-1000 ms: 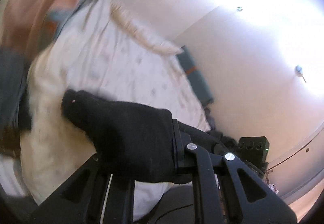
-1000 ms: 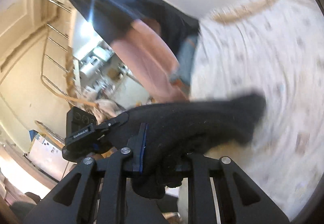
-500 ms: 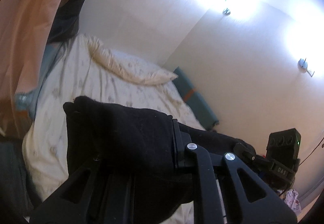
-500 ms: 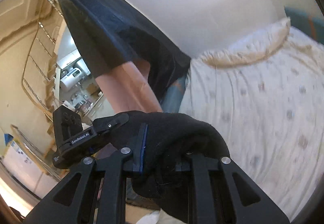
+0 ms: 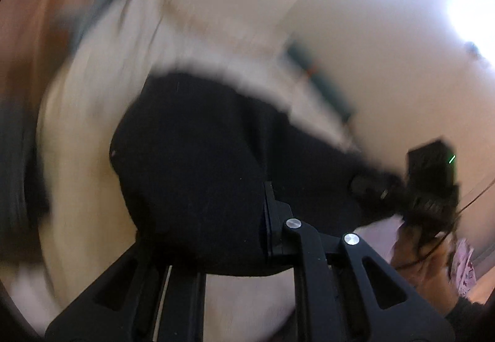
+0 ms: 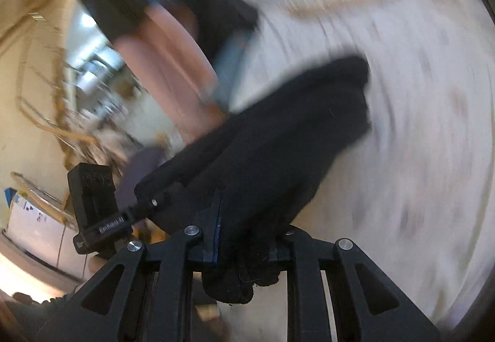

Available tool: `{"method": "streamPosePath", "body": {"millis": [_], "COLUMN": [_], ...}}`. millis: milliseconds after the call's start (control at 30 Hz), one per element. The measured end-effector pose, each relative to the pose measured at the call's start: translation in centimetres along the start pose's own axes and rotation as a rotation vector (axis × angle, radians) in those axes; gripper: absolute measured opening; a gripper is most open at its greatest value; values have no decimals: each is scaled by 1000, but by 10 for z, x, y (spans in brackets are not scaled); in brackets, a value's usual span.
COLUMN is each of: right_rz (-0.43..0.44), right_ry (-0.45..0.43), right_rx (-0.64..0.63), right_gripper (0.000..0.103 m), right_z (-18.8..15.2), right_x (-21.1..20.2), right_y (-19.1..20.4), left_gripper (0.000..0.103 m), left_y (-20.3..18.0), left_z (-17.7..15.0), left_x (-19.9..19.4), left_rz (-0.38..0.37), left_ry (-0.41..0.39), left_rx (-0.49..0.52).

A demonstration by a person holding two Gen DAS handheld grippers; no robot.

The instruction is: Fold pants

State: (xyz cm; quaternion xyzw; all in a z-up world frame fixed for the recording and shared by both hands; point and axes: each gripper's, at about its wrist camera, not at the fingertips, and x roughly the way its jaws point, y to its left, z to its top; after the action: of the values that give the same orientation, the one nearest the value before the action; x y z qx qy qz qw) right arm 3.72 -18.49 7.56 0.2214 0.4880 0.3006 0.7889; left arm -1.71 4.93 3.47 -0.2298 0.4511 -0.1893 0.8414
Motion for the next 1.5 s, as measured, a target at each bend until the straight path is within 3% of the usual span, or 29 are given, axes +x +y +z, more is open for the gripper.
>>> {"method": "streamPosePath", "body": {"millis": [100,200,300,400,467,533,567,600,633,667,700,767,800,900,967,1100,1200,1233,1300,1333,1400,1500], "right_rz": [-73,-140,-238,-257,-315,-318,-322,-325,-312,-295,-265,-221,-232,-366,-386,-413,-338,-326,-292,-284,-273,-290], "right_ry": [172,312,428,454,394,297,271,241,213,202,210,253,292,415,468,536,472,431,329,290,208,147], "right_rx": [151,362,463,439,323,193,157,130,110,110,115,125,119,101,160,183,159,153,151,154,168,183], "right_gripper": [19,27,47,48,48,48,48,48,48,48,48,47,47,43,42,42,46,46,46,46,46,46], "right_z": [-84,-153,-186,-179,-158,-124,-113,-99,-84,-75,-67,-64,-67,-90,-101,-94,-60,-45,-6,8,44,84], "right_x": [46,70,65,38,18,6,7,12,22,33,54,90,108,143,136,104,82,76,66,62,61,69], "right_y": [-58,-111,-131,-125,-112,-97,-95,-94,-95,-98,-104,-116,-124,-153,-174,-179,-179,-180,-187,-183,-195,-213], "left_gripper": [11,15,27,32,32,33,37,50,56,55,54,52,42,40,40,40,43,47,66,67,67,65], "left_y": [36,58,52,46,39,29,25,27,30,39,49,72,80,100,106,94,84,81,77,76,77,84], "left_z": [-83,-138,-151,-145,-128,-98,-74,-59,-42,-29,-22,-23,-34,-68,-78,-71,-40,-18,25,45,89,146], "left_x": [56,91,90,75,56,39,37,41,54,74,92,134,156,188,182,161,148,145,144,148,173,233], "left_rz": [99,157,253,255,231,219,259,297,351,374,348,220,246,416,427,499,430,404,363,347,318,374], "left_ry": [216,413,486,558,524,375,251,181,128,130,153,241,308,443,473,515,466,411,286,232,163,155], "left_rx": [-80,-151,-82,-48,-40,15,61,86,108,95,53,-45,-79,-36,-22,29,41,23,1,-3,4,25]}}
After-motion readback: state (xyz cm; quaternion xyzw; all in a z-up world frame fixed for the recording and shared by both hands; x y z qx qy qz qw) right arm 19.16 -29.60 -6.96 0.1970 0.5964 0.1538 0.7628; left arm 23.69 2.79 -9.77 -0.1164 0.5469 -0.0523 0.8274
